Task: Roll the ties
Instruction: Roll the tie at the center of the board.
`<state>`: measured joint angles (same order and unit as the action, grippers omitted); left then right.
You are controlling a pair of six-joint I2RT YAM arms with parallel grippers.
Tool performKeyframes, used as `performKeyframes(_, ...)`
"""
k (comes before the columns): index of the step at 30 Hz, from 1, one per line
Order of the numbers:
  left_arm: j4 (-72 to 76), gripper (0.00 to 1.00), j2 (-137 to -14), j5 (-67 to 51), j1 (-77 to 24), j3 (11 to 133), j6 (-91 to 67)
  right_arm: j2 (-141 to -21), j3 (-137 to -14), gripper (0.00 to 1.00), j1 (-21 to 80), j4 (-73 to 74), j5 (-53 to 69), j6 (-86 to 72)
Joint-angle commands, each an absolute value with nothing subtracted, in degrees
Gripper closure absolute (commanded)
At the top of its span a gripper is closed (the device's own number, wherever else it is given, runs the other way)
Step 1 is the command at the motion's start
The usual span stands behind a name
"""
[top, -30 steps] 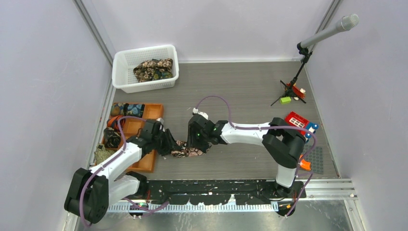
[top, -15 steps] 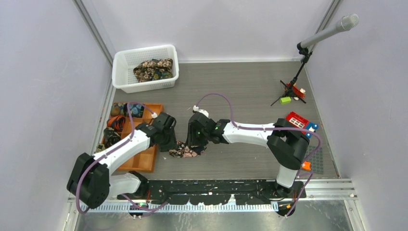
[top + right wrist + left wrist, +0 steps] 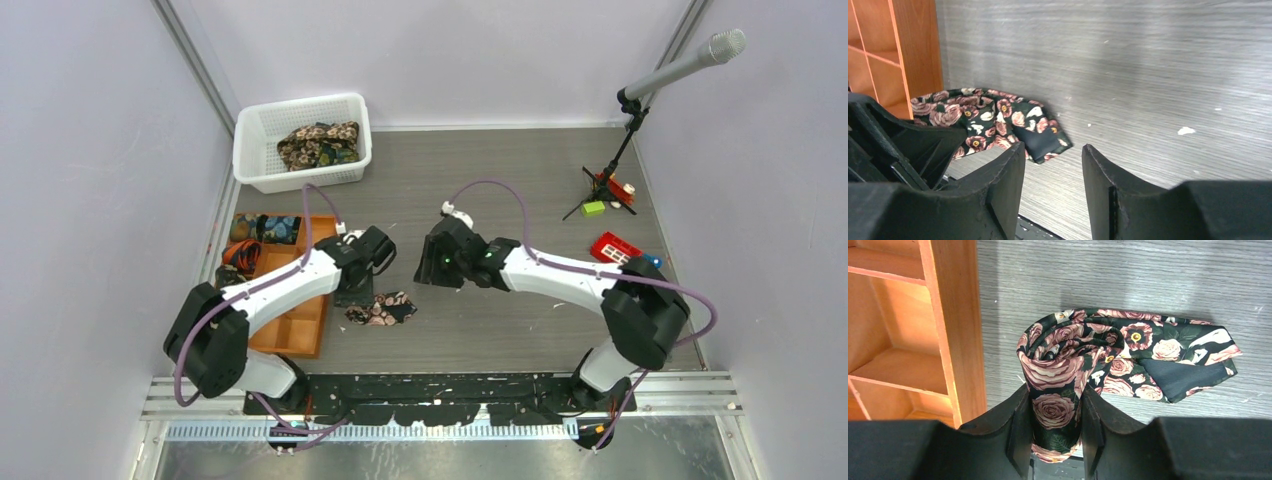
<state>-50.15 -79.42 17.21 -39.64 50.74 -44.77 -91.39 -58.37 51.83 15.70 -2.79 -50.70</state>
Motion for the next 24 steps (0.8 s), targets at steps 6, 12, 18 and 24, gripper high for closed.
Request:
performKeyframes(6, -57.2, 0.64, -85.8, 27.7, -44.6, 56.7, -47.6, -79.8, -55.1, 0.32, 46.0, 21.6, -8.2, -47.2)
performKeyframes(12, -60.6, 0.63, -91.8, 31.8, -48.0, 61.3, -49.4, -74.3, -54.8, 0.28, 43.8, 25.8, -11.0, -45.8)
performKeyframes(18, -64.7, 0.64, -98.0, 35.3, -51.0, 65.9, -53.0, -68.5, -55.3, 0.27, 42.5, 29.8, -13.7, -44.9)
performKeyframes(24, -69.2, 0.63, -104.7, 38.5, -54.9, 71.2, -56.1, -64.7, -55.9, 0.26, 41.6, 32.5, -14.9, -44.2)
